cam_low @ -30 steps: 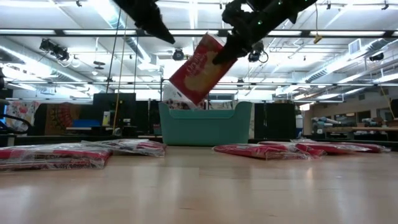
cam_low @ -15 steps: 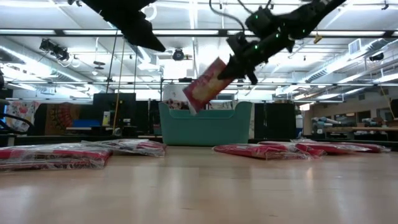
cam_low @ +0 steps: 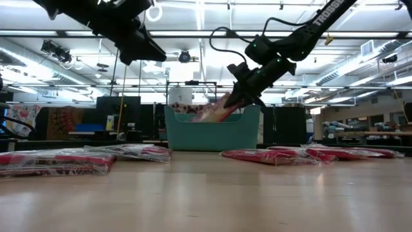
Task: Sort popcorn bags into baskets
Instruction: Put the red popcorn bag into the green bin
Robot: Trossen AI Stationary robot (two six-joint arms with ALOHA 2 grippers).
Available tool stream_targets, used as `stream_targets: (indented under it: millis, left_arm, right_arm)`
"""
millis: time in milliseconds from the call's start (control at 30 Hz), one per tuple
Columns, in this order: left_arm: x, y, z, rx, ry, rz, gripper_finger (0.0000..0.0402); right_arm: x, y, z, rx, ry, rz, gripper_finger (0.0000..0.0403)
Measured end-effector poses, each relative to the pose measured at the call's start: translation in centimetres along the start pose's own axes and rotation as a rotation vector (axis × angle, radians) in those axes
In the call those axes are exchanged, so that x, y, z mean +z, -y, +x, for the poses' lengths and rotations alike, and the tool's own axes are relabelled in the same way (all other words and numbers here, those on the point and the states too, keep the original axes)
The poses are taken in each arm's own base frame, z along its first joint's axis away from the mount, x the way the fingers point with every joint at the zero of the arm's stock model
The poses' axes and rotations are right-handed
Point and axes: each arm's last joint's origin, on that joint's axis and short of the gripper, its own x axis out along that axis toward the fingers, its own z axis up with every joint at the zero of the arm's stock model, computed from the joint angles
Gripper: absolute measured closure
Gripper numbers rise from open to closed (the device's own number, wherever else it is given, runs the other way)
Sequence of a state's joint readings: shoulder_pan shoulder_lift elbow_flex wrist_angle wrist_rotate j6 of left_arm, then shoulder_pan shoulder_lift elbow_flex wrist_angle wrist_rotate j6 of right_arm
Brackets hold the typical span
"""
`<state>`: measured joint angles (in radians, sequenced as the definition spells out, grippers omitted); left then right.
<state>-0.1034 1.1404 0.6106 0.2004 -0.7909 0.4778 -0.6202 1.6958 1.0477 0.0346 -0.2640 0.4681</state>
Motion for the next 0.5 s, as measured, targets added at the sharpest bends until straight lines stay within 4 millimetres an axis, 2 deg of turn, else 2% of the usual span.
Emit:
stream_targets:
  millis: [167,333,500]
  left_arm:
    - [0.1,0.4,-0.4,-0.012,0.003,-0.007,0.0263]
    - [0.1,0.5,-0.4,-0.022,0.005,-0.03,0.0263]
    - [-0.2,0.9,-0.3,-0.172,0.025,-0.079,0.0263]
  right_arm:
    - [0.1,0.3,-1.0,-0.022,-0.028,-0.027,0.029]
    - [0.8,-0.6,-2.7,-0.009,0.006,-0.075,0.0227]
    - [1.4,-1.5,-4.7,-0.027,0.045,-0.115,0.0176]
